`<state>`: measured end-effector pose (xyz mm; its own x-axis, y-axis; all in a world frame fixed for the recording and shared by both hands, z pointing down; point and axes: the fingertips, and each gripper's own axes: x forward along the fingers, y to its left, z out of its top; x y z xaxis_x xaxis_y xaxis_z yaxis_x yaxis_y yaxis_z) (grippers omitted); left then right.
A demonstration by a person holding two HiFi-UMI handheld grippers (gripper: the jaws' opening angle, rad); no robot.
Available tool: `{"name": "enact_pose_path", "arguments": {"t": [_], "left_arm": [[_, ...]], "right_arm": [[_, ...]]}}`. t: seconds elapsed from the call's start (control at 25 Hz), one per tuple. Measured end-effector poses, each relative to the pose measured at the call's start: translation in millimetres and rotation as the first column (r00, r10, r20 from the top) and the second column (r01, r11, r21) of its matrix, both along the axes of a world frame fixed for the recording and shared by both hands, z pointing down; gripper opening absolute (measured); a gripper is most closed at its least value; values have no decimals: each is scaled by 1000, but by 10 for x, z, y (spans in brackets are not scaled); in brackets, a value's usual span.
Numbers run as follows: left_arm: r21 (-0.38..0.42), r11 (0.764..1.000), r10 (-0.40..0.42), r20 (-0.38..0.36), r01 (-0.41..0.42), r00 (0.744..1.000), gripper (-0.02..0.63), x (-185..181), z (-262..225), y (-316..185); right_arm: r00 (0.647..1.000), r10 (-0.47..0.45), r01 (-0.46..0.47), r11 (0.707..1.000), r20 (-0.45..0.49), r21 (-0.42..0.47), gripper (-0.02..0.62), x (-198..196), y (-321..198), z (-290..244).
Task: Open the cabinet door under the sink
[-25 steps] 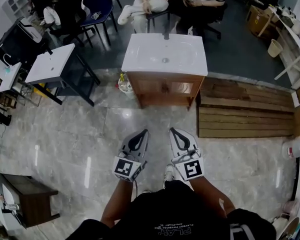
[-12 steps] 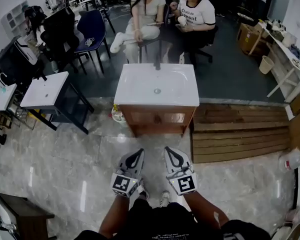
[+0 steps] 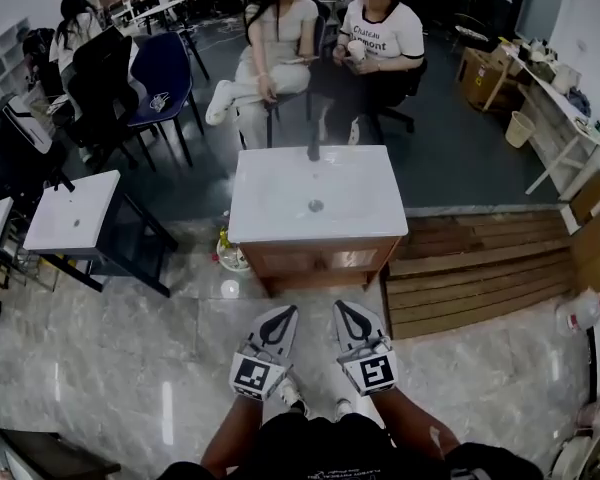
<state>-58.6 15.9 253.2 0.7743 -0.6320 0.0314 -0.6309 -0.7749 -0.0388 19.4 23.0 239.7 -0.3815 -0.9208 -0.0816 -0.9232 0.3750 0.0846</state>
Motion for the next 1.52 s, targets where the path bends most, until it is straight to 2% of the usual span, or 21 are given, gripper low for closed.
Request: {"name": "enact_pose_path", "arguments": {"t": [0.28,0.48,0.8,1.08,1.52], "left_arm": [[-28,998,64,-29,-65,998,5,-256,102,-547],[-79,993,85,-17,-86,996,6,-235,488,-829],[-195,981,-6,-41,-2,999,6,-138,1077,-1140],[-234,971,-60,-48,47,997,5,84,1831,-1503],[-255,961,-127,-48,111,991,5,236,3126,-1971]], "right_arm": [[998,61,-62,998,-22,-27,20,-290,-559,137],[994,96,-100,992,-45,-80,20,-263,-820,519],[996,76,-85,976,-54,-199,20,-41,-1037,1227],[992,119,-124,978,-39,-170,20,249,-1413,1917],[987,143,-155,965,-73,-212,20,433,-1856,3282]]}}
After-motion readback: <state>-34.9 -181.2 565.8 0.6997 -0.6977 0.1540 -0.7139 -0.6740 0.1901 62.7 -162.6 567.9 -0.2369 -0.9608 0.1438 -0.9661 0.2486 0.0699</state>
